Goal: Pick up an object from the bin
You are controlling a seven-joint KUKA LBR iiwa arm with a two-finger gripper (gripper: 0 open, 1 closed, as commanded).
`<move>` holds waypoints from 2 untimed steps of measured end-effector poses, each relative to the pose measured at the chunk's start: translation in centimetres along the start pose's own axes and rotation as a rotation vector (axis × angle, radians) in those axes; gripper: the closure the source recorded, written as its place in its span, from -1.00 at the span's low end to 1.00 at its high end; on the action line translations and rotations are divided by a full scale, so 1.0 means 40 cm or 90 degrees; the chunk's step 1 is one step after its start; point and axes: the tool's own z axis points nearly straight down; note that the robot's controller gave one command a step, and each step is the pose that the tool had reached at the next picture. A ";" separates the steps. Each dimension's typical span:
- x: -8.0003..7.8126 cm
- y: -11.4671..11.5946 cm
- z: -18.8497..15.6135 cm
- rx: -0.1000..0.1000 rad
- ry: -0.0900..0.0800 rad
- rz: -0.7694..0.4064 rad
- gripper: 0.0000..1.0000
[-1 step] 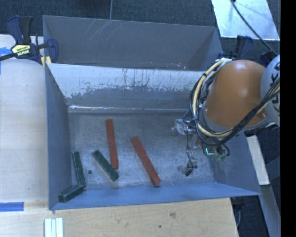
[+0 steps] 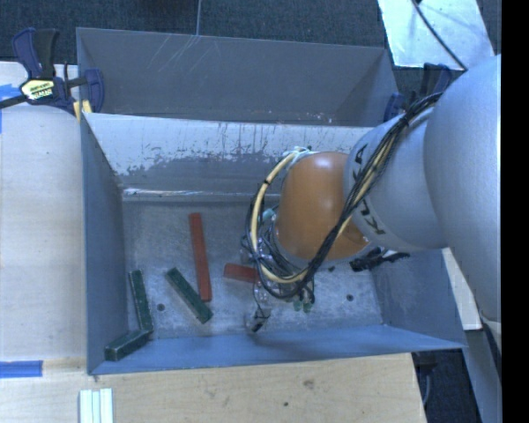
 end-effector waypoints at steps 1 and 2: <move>-0.004 -0.007 -0.009 0.001 -0.003 0.002 1.00; 0.005 -0.042 -0.229 0.001 -0.006 0.010 1.00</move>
Offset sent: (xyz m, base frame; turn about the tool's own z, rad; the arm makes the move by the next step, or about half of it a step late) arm 0.0000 0.0000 0.0000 0.0000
